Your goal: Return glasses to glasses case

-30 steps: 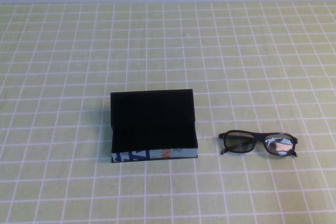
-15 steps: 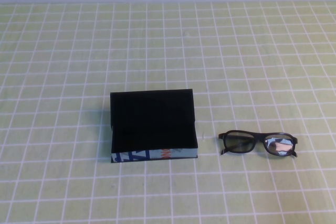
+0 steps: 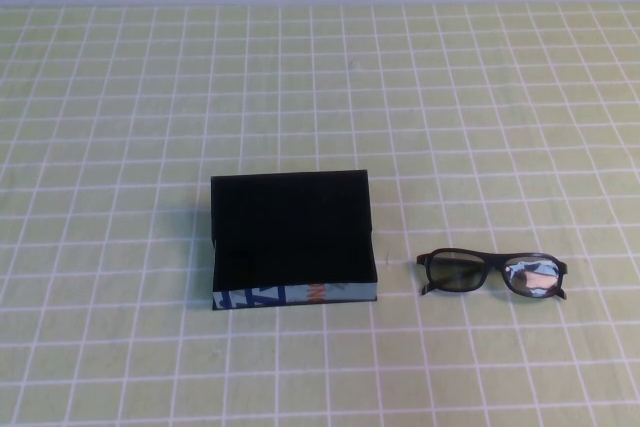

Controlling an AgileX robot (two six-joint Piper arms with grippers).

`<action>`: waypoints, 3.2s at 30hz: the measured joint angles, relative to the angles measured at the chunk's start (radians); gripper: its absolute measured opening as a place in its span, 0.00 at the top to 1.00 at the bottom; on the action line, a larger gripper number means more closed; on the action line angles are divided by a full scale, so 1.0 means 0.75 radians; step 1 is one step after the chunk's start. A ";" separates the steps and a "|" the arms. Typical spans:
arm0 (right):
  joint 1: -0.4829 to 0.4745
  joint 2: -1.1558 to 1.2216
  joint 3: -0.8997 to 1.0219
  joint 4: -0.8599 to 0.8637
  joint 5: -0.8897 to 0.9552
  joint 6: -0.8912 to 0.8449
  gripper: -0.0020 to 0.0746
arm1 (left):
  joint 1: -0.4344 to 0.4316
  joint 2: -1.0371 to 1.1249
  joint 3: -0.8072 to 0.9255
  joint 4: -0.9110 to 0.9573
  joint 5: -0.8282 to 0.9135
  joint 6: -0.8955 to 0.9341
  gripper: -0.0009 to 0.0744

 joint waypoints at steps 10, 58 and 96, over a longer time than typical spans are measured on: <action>0.005 0.630 -0.236 0.016 0.343 -0.096 1.00 | 0.000 0.460 -0.207 0.016 0.503 0.000 0.99; 0.586 1.612 -0.798 -0.042 1.112 -1.172 1.00 | 0.000 0.920 -0.212 -0.785 0.853 0.807 0.99; 0.564 2.099 -0.806 -0.276 0.909 -1.181 0.55 | 0.000 1.156 -0.218 -0.990 1.016 1.071 0.99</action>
